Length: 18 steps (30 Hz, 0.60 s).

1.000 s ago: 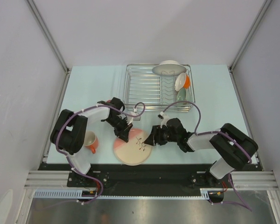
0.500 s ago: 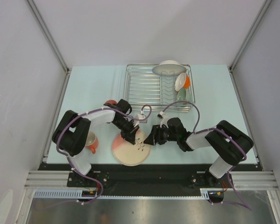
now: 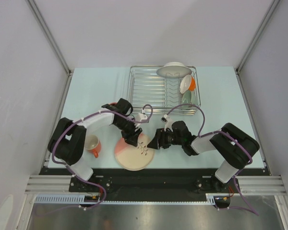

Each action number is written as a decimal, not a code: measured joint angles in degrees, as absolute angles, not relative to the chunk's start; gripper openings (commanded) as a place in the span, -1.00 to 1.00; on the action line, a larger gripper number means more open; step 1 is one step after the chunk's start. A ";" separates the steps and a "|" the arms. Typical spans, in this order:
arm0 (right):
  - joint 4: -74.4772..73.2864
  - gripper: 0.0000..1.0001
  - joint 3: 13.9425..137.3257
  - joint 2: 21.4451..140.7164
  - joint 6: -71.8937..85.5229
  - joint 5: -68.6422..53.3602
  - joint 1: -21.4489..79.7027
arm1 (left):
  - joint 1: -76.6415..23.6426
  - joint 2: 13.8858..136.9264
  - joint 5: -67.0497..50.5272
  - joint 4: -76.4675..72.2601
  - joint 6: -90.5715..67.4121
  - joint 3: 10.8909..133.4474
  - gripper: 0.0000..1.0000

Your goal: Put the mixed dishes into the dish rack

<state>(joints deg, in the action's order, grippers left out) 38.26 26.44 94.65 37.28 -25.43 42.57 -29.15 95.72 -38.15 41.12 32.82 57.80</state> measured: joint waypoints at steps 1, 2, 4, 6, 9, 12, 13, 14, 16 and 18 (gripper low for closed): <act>38.28 0.28 26.44 94.65 37.28 -25.43 42.61 | -28.64 94.80 -37.43 41.34 32.82 58.08 0.33; 38.33 0.28 26.41 94.65 37.28 -25.43 42.63 | -28.21 94.04 -36.93 41.69 32.82 58.59 0.52; 38.54 0.28 26.30 94.65 37.28 -25.41 42.63 | -26.92 91.94 -35.20 42.74 32.88 60.55 0.69; 38.85 0.29 26.13 94.65 37.28 -25.36 42.68 | -25.89 89.78 -33.69 43.07 33.08 62.08 0.74; 39.62 0.29 25.63 94.61 37.30 -25.34 42.68 | -23.79 86.06 -31.42 43.07 33.56 62.57 0.81; 40.23 0.29 24.82 94.17 37.36 -25.41 42.65 | -21.21 85.78 -29.91 42.65 34.52 60.86 0.88; 40.29 0.29 24.56 93.97 37.41 -25.39 42.65 | -20.08 86.59 -29.47 42.72 34.61 59.72 0.91; 40.36 0.29 24.18 93.65 37.50 -25.41 42.65 | -19.40 87.44 -29.10 42.70 34.70 58.87 0.92; 40.49 0.30 23.51 93.10 37.54 -25.41 42.61 | -18.04 89.76 -28.32 42.50 34.83 56.64 0.93; 40.49 0.30 22.96 92.51 37.58 -25.41 42.50 | -17.41 91.53 -27.68 42.39 34.96 54.94 0.93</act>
